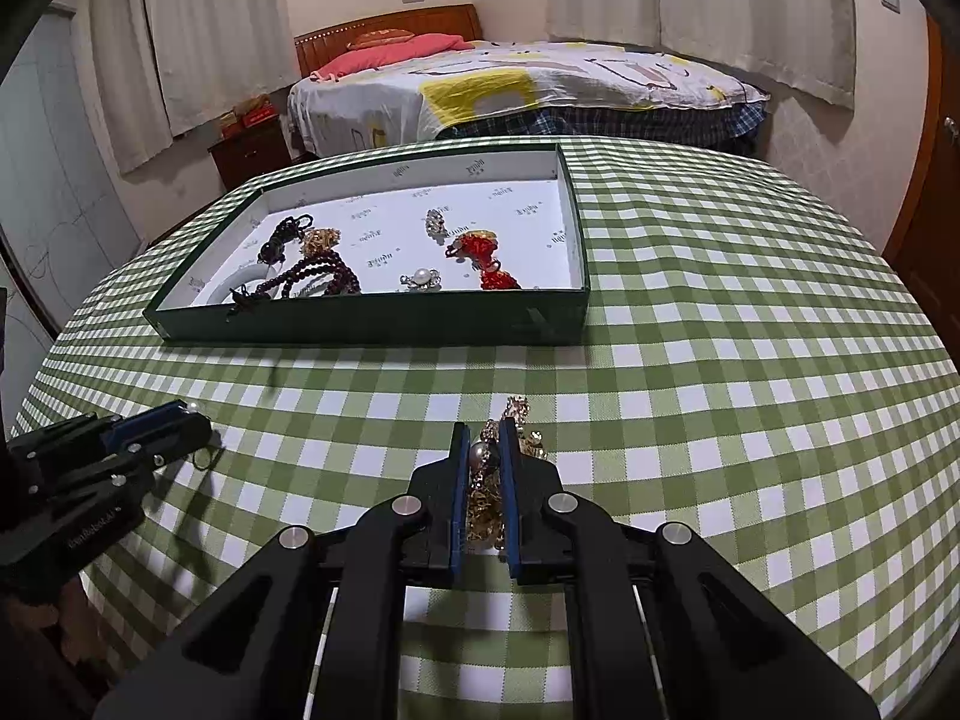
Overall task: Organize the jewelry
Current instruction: 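Close the left tool on the pearl ring while the right tool grips the pearl flower brooch, then lift the pearl ring and pearl flower brooch and carry them over the box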
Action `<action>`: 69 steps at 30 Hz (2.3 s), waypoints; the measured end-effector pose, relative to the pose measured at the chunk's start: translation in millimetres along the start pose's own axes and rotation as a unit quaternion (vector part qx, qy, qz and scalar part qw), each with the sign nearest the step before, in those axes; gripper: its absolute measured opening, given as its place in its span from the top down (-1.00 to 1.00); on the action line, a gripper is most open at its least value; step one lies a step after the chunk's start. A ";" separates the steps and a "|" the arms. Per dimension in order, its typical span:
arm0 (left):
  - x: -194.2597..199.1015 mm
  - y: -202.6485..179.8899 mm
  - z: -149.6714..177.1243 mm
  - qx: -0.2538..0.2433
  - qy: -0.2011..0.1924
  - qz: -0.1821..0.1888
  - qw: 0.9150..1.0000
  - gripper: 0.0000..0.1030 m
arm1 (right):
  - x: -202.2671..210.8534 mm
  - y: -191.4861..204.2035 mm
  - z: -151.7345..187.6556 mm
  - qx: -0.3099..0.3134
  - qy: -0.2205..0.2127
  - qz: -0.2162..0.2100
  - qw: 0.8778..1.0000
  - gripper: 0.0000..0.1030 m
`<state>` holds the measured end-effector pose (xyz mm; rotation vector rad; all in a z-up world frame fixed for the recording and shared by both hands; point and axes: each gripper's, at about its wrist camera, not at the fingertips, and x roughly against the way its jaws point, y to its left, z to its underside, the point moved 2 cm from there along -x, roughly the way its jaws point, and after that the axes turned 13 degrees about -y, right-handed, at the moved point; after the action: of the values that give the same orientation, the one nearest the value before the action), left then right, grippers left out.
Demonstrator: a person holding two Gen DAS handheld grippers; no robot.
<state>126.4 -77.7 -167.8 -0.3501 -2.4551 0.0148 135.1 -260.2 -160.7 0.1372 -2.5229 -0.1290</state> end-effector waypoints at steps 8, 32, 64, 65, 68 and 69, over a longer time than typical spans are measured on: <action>10.0 9.4 -7.0 0.006 -0.014 -0.010 1.000 0.59 | 3.0 3.4 -1.8 0.003 -0.004 -0.005 1.000 0.80; 7.2 13.5 -2.6 0.007 -0.007 -0.014 1.000 0.59 | -9.5 4.4 9.8 0.004 0.023 -0.002 1.000 0.63; 11.4 17.9 -2.8 0.012 -0.009 -0.020 1.000 0.59 | -1.7 9.4 4.1 0.012 0.010 -0.006 1.000 0.78; 12.1 18.0 -3.7 0.012 -0.010 -0.020 1.000 0.59 | -0.8 9.9 3.2 0.013 0.009 -0.006 1.000 0.78; 16.4 18.3 -7.3 0.013 -0.016 -0.020 1.000 0.59 | 2.8 11.7 -0.2 0.013 0.003 -0.007 1.000 0.78; 18.7 18.6 -8.8 0.013 -0.019 -0.020 1.000 0.59 | 4.5 12.4 -1.7 0.014 0.000 -0.008 1.000 0.78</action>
<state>122.3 -55.7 -151.3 -0.2924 -2.4969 0.0365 131.6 -248.7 -155.3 0.1685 -2.5239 -0.1005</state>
